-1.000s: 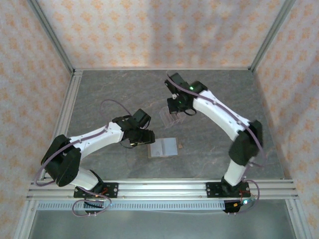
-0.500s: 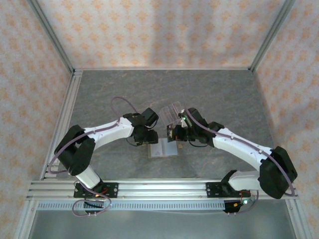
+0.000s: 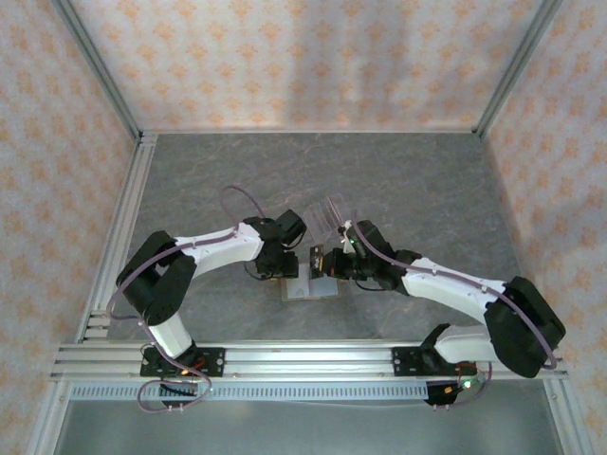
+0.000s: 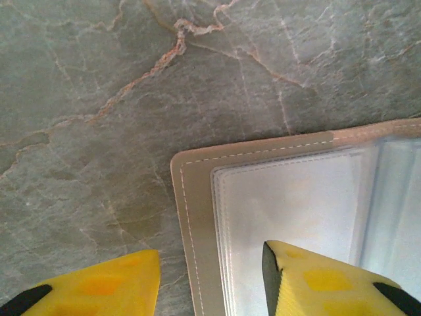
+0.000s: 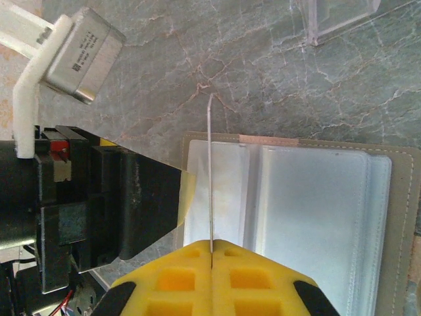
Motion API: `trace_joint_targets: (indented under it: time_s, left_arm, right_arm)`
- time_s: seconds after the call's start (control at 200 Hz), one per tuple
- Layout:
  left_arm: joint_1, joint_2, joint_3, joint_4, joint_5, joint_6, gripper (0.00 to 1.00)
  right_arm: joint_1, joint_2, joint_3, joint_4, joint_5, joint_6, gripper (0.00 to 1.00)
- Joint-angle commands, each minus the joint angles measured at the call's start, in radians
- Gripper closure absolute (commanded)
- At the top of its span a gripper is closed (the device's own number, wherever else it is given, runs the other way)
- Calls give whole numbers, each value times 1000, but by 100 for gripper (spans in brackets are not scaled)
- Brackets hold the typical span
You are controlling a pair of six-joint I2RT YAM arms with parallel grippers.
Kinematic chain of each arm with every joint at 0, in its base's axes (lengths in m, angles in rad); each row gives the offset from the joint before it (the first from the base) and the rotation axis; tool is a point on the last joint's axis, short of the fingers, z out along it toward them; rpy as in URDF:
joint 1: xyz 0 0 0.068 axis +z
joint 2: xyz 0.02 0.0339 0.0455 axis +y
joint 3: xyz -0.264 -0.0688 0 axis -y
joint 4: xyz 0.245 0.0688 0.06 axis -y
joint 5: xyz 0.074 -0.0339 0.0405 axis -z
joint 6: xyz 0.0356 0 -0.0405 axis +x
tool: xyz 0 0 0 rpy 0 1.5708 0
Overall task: Put the credit cards into the card holder
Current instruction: Insert the credit card into the card slot.
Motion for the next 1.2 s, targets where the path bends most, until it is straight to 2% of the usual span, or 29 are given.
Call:
trace_joint_targets:
  time_s: [0.0,0.56,1.196]
  left_arm:
    - [-10,6,-8,-37,-31,5,55]
    - [-10,-2,-25,-44,-33,6,61]
    - [-11,3,-17,-48,-31,8,63]
  right_arm:
    - [6,32,-23,88,-12,17,100]
    - [12,129,-55,176,-18,19,100]
    - [12,108,-46,133,4,-19,100]
